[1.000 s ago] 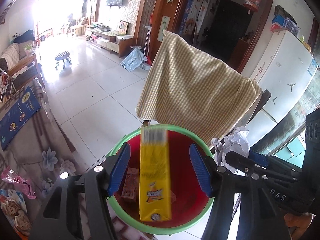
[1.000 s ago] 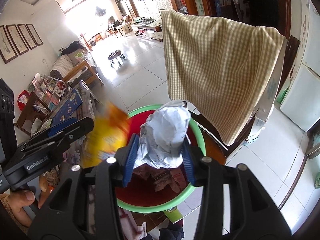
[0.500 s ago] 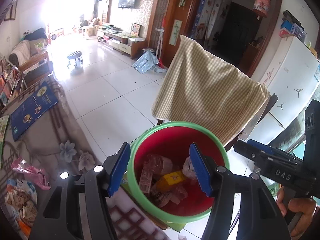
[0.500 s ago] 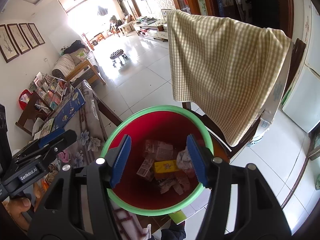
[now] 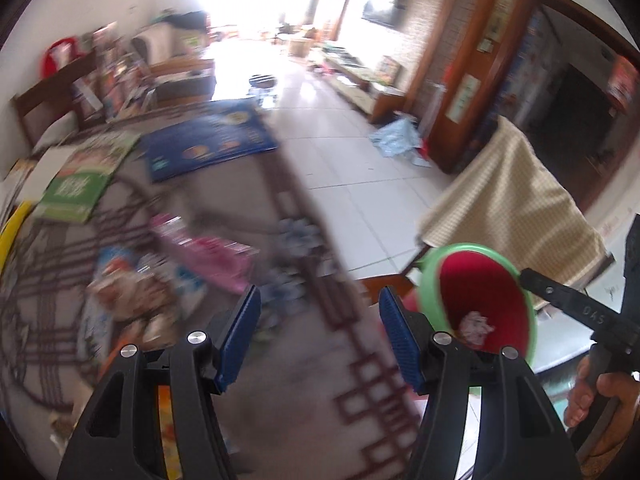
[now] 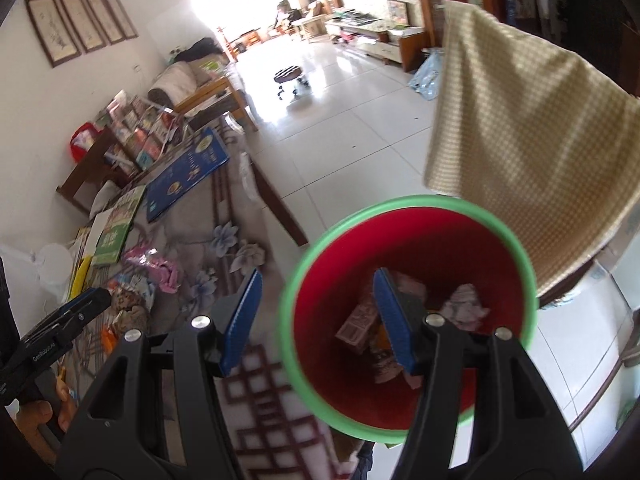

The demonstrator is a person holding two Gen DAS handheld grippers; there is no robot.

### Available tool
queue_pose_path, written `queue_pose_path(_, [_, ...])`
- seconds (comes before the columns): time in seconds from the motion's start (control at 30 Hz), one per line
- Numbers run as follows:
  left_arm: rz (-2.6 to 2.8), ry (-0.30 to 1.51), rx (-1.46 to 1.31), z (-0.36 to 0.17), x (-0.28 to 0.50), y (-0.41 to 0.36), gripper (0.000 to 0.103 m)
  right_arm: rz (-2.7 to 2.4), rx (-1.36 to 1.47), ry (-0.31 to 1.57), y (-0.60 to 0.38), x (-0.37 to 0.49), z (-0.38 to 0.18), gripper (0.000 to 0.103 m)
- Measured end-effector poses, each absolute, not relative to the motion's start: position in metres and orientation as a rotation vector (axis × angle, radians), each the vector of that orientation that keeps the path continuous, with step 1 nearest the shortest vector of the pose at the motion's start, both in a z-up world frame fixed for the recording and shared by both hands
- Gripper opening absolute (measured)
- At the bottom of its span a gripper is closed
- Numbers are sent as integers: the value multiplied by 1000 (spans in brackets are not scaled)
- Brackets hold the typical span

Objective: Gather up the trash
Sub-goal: 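Move both open tools back over the trash on the table, then grasp the brown cigarette pack with the left tool while the right tool grasps the yellow paper box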

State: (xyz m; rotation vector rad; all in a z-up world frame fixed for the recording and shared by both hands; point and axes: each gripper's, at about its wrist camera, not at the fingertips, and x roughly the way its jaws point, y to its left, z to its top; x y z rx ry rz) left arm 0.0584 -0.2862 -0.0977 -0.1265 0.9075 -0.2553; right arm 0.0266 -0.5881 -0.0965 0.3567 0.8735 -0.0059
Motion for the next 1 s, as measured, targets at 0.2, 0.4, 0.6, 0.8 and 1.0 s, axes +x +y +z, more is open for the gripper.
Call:
queue_pose_path(0.2, [-35, 976, -194, -124, 31, -196, 59, 117, 291, 923, -529, 47, -102, 58])
queue_pose_path(0.4, [75, 1055, -202, -151, -13, -122, 59, 239, 221, 963, -463, 56, -107, 61])
queue_pose_path(0.6, [-69, 1107, -68, -175, -43, -66, 59, 291, 191, 993, -414, 58, -111, 64])
queue_pose_path(0.8, [-340, 1180, 293, -210, -40, -59, 59, 321, 172, 1050, -359, 46, -119, 64])
queue_pose_path(1.0, [-562, 1166, 410, -226, -18, -62, 61, 327, 171, 1104, -315, 22, -129, 64])
